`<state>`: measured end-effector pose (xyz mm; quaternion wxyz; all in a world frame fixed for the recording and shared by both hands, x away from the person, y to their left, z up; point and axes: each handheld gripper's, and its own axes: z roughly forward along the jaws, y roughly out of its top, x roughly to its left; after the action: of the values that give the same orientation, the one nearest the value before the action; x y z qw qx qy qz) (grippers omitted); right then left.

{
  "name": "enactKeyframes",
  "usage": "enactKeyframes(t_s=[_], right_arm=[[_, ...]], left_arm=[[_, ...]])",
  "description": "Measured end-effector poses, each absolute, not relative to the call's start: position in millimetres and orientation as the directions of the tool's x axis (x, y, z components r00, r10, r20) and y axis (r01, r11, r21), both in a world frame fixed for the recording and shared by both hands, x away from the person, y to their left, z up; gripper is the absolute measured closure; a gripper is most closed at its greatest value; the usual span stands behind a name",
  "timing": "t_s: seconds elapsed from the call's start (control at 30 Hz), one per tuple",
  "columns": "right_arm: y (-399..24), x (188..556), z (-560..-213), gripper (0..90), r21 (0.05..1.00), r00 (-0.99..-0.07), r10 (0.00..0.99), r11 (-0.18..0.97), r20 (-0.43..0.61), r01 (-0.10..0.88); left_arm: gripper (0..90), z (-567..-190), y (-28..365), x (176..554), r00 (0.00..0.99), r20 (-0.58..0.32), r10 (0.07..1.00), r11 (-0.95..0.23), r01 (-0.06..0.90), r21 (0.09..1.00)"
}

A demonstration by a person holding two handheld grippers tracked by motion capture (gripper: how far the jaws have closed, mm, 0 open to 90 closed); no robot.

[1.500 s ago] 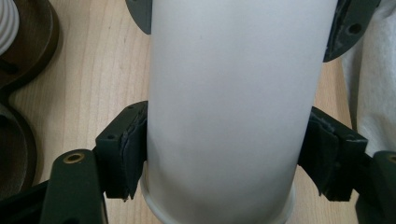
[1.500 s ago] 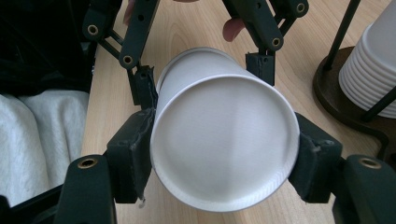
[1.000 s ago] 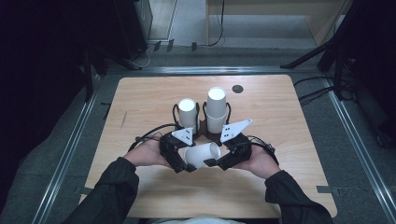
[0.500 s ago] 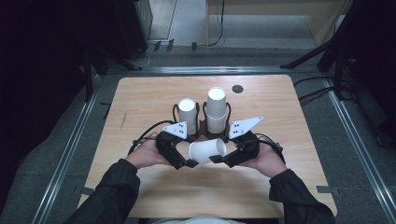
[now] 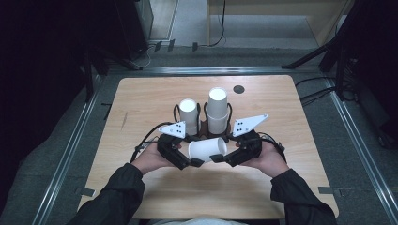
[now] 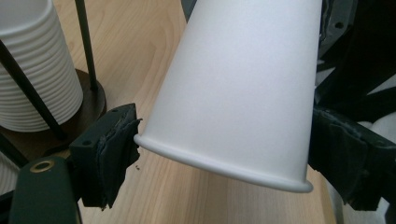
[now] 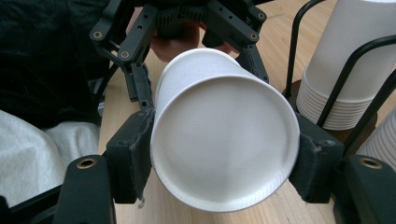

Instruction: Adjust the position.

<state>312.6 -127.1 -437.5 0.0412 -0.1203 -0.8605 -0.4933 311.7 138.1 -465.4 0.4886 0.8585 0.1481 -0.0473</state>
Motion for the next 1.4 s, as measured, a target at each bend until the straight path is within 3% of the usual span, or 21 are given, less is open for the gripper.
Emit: enactKeyframes(t_s=[0.5, 0.8, 1.0, 1.4], right_arm=[[-127, 315, -435, 32.8, 0.864, -0.962, 0.129, 0.423, 0.242, 0.274], [-125, 315, -437, 32.6, 0.856, -0.962, 0.13, 0.44, 0.24, 0.273], [-126, 315, -439, 23.2, 0.848, -0.965, 0.16, 0.461, 0.209, 0.261], [-125, 314, -448, 23.1, 0.806, -0.967, 0.185, 0.537, 0.177, 0.251]], left_arm=[[19.4, -465, 145, 307, 0.963, -0.206, 0.176, -0.462, 0.265, 0.846], [21.7, -462, 148, 308, 0.962, -0.203, 0.181, -0.49, 0.267, 0.83], [21.6, -456, 155, 310, 0.959, -0.21, 0.19, -0.492, 0.278, 0.825], [21.5, -451, 160, 315, 0.955, -0.204, 0.214, -0.567, 0.291, 0.77]])
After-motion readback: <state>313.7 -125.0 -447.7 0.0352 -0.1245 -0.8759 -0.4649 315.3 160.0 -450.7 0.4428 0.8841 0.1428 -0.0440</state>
